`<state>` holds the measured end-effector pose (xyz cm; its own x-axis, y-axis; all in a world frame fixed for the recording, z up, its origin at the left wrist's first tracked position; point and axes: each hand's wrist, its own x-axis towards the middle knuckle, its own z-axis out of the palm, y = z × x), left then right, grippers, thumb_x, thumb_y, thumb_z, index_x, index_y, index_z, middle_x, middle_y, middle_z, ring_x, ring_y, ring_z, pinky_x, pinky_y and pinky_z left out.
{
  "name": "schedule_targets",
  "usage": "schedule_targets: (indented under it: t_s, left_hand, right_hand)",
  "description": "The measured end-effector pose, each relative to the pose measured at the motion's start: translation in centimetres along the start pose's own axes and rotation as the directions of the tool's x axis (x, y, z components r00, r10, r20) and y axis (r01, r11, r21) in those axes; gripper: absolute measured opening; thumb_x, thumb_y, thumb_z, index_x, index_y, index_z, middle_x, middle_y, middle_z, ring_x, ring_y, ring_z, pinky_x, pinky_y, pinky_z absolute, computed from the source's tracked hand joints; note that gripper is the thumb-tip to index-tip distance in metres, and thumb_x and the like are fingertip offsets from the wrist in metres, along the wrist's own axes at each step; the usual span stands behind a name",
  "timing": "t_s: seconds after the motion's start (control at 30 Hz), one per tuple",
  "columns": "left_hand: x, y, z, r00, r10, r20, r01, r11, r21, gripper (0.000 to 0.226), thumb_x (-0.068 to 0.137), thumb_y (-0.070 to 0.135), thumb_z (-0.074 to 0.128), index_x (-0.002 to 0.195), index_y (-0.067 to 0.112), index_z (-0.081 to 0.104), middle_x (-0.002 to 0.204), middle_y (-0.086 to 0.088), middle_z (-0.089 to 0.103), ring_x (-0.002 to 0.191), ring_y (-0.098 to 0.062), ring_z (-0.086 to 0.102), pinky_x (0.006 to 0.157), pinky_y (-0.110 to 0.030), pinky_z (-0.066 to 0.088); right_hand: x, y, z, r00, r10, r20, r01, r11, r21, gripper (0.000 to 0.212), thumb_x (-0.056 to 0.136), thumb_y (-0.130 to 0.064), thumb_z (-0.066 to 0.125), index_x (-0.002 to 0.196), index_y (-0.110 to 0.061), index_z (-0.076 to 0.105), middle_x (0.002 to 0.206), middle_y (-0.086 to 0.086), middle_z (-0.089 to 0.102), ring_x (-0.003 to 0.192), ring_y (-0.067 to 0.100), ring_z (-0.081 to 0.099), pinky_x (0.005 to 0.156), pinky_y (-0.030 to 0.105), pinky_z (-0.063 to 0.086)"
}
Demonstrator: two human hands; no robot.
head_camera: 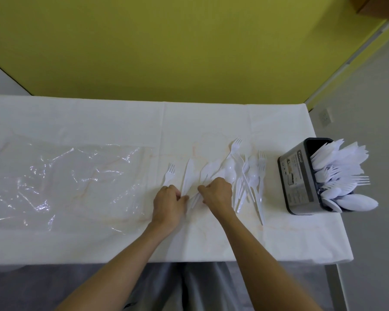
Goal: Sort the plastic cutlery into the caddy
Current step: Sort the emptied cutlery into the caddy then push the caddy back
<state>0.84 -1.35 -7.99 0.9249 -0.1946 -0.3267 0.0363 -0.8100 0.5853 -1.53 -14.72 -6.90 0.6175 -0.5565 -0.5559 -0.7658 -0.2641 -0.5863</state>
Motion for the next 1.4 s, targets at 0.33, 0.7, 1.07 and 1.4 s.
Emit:
schedule_targets:
  t_s: [0.33, 0.7, 1.07, 1.4]
  left_hand:
    - [-0.3, -0.3, -1.0, 0.991, -0.021, 0.131, 0.019, 1.0, 0.02, 0.034, 0.077, 0.015, 0.059, 0.049, 0.014, 0.039, 0.046, 0.001, 0.031, 0.043, -0.013, 0.027, 0.046, -0.025, 0.028]
    - [-1.1, -2.2, -1.6, 0.985, -0.016, 0.171, 0.039, 0.99, -0.136, 0.018, 0.084, 0.012, 0.063, 0.071, 0.002, 0.055, 0.062, -0.004, 0.051, 0.057, -0.016, 0.045, 0.056, -0.026, 0.036]
    - [-0.4, -1.9, -3.0, 0.988, -0.063, 0.141, 0.097, 0.963, -0.251, 0.012, 0.082, 0.014, 0.064, 0.079, 0.004, 0.057, 0.073, -0.011, 0.068, 0.068, -0.024, 0.065, 0.054, -0.019, 0.041]
    - [-0.4, -2.3, -3.8, 0.986, -0.041, 0.16, 0.084, 0.96, -0.268, 0.013, 0.083, 0.013, 0.064, 0.077, 0.006, 0.055, 0.074, -0.013, 0.068, 0.066, -0.018, 0.067, 0.049, -0.009, 0.039]
  right_hand:
    - [0.0, 0.6, 0.6, 0.997, 0.006, -0.082, -0.01, 0.999, -0.045, 0.051, 0.086, -0.049, 0.065, 0.075, 0.0, 0.067, 0.07, 0.015, 0.07, 0.056, 0.02, 0.063, 0.058, 0.027, 0.051]
    - [-0.4, -0.7, 0.8, 0.998, -0.021, -0.061, 0.018, 0.998, -0.058, 0.023, 0.076, -0.019, 0.067, 0.072, 0.001, 0.057, 0.068, 0.017, 0.064, 0.053, 0.022, 0.054, 0.052, 0.031, 0.05]
    - [0.7, -1.1, 0.5, 0.989, -0.017, -0.146, 0.005, 0.997, -0.083, 0.032, 0.088, -0.024, 0.067, 0.075, -0.011, 0.041, 0.059, -0.003, 0.038, 0.048, 0.01, 0.038, 0.045, 0.02, 0.027]
    - [0.0, -3.1, 1.5, 0.997, 0.032, -0.066, -0.045, 0.975, -0.217, 0.031, 0.087, -0.018, 0.067, 0.07, -0.011, 0.042, 0.07, 0.004, 0.052, 0.056, 0.015, 0.047, 0.044, 0.022, 0.031]
